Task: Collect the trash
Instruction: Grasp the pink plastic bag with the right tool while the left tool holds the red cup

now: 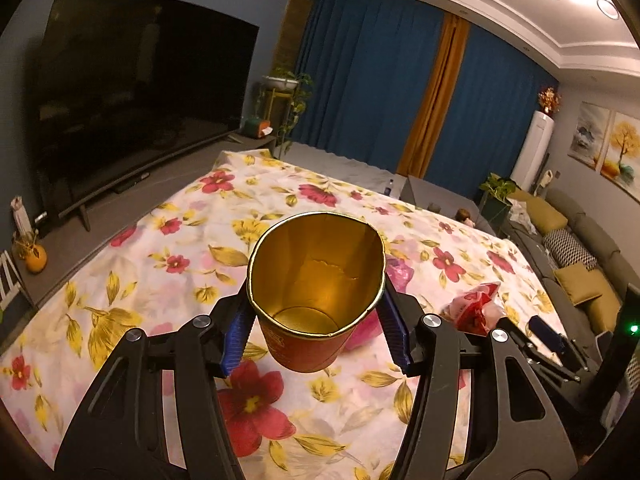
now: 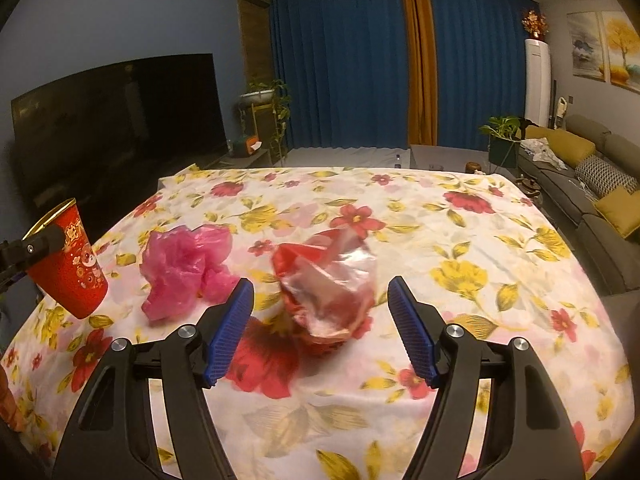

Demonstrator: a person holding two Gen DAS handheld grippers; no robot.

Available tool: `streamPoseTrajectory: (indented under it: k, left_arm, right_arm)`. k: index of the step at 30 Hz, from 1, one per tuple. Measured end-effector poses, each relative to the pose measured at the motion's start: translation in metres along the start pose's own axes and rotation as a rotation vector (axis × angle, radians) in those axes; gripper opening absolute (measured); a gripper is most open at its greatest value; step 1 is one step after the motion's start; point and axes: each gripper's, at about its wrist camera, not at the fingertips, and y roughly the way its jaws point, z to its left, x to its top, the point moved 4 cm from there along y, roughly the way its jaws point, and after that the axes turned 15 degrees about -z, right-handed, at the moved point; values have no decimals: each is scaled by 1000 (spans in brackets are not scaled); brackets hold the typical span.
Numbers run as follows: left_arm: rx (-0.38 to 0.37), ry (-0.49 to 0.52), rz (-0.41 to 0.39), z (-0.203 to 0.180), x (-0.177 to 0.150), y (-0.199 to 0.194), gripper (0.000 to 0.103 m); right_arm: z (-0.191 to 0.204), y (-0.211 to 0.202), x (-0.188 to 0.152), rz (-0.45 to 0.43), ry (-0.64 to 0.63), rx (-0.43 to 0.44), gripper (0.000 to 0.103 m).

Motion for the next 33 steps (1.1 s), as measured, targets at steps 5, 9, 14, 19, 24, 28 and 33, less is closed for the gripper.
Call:
streamPoseTrajectory:
  k: [5, 9, 14, 19, 24, 28, 33]
  left_arm:
    - [39, -19, 1, 15, 2, 2, 56]
    - [58, -40, -1, 23, 3, 2, 56]
    - [106, -37, -14, 32, 4, 3, 57]
    - [130, -40, -21, 38, 4, 4, 57]
    - [133, -36, -21, 39, 3, 5, 57]
    - [123, -36, -18, 37, 2, 6, 57]
    - [99, -30, -8, 33, -3, 10, 57]
  right_arm:
    - [26, 4, 3, -28, -29, 41, 67]
    - [48, 14, 5, -28, -31, 97, 67]
    - [79, 32, 8, -12, -1, 190, 75]
    - [107, 53, 6, 18, -30, 227, 77]
    - [122, 70, -7, 83, -80, 241, 37]
    - [119, 65, -7, 77, -78, 254, 8]
    - [96, 41, 1, 18, -62, 219, 7]
